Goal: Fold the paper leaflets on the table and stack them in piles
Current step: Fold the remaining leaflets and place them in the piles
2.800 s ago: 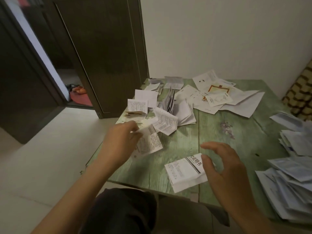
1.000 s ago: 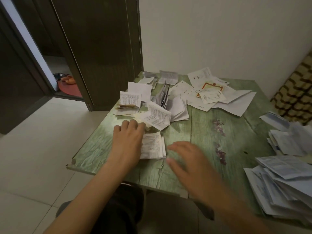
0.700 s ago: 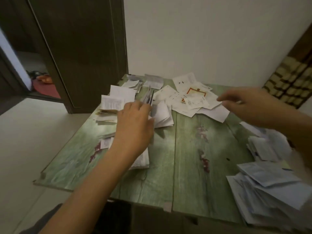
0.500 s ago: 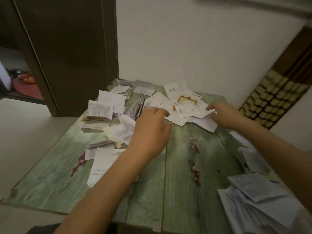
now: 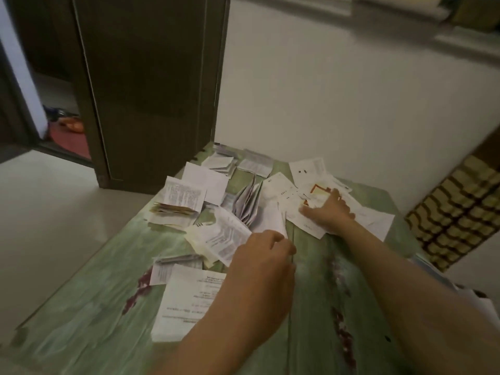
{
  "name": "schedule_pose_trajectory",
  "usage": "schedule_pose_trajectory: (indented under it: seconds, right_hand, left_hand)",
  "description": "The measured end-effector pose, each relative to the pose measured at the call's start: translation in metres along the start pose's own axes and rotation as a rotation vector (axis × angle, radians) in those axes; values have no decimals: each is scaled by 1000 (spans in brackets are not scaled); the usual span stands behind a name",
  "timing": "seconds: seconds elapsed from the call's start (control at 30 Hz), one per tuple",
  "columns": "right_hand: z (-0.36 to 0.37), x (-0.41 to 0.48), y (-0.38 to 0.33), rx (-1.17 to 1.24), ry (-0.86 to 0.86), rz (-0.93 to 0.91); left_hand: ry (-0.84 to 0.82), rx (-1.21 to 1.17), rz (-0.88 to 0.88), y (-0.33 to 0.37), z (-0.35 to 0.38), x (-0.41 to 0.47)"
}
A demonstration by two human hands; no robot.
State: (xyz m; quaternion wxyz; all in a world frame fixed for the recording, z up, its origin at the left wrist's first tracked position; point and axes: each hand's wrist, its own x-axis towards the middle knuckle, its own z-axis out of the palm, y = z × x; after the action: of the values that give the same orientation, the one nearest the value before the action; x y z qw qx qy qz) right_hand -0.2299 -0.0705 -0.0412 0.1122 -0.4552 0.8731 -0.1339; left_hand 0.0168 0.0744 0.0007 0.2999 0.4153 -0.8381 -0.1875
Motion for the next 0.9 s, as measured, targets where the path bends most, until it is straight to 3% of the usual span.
schedule_pose_trajectory:
  seconds: [0.17, 0.33, 0.43, 0.53, 0.67, 0.83, 0.9]
  right_hand:
    - [-23, -10, -10, 23, 161, -127]
    - [-66, -97, -16, -92, 281, -619]
    - [-74, -157, -19, 11, 223, -807]
    - [-74, -189, -27, 81, 104, -824]
    - [-90, -205, -37, 101, -155, -747]
    - [-102, -209, -44, 64, -137, -835]
    - [-99, -208, -47, 153, -168, -814]
  left_hand:
    - [112, -138, 4, -7, 4, 5]
    - [228, -675, -273, 1, -4, 15]
    - [77, -1104, -451, 7, -10, 18]
    - [38, -1257, -435, 11, -12, 16]
    - [79, -1221, -533, 2, -24, 9]
    - [46, -1088, -529, -9, -39, -2]
    - [44, -1073, -513, -10, -43, -6]
